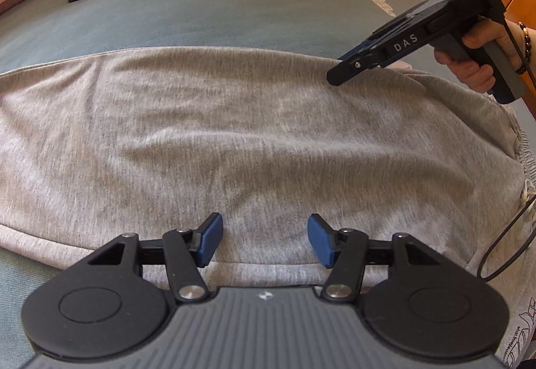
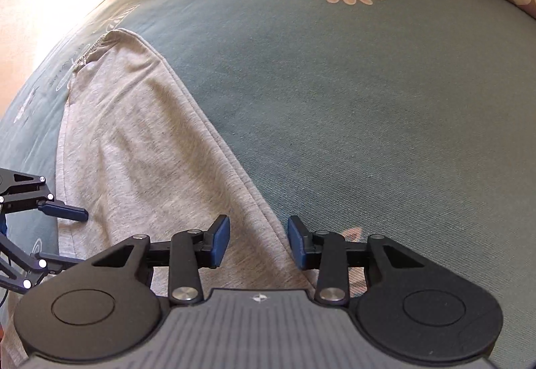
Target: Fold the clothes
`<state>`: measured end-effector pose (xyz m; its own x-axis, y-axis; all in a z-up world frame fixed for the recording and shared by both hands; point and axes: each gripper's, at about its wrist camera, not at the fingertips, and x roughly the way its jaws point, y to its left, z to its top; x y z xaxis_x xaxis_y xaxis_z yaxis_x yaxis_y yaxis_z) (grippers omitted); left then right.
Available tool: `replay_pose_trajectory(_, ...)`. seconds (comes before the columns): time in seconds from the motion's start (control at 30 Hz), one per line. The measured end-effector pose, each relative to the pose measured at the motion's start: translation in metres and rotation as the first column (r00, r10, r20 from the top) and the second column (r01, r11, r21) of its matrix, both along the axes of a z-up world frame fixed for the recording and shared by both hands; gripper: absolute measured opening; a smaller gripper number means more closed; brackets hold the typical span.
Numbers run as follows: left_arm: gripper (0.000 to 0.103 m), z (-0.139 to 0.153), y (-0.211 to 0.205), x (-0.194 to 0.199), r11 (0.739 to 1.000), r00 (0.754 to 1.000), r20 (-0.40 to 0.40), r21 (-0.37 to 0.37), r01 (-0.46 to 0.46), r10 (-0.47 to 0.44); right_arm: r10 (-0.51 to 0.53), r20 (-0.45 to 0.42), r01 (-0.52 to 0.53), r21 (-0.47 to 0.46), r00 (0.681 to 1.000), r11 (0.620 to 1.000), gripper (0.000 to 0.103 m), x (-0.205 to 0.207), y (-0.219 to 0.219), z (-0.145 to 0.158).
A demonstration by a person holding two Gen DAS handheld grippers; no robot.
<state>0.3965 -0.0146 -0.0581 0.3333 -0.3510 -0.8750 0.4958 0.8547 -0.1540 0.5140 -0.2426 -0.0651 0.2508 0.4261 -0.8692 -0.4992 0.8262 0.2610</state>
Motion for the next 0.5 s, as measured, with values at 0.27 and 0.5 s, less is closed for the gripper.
replay_pose_trajectory(0.27,0.057,0.005,-0.021,-0.009,0.994,0.993,0.029,-0.007,0.113,-0.113,0.017,-0.013,-0.017,0.002,1.0,1.0,0.046,0.002,-0.008,0.003)
replay_pose_trajectory(0.5,0.057,-0.007,-0.032,-0.018,0.982,0.982,-0.019,0.007,0.19,-0.189,0.053,0.068,-0.047,-0.086,0.996,0.995,0.003,-0.004,-0.005,0.003)
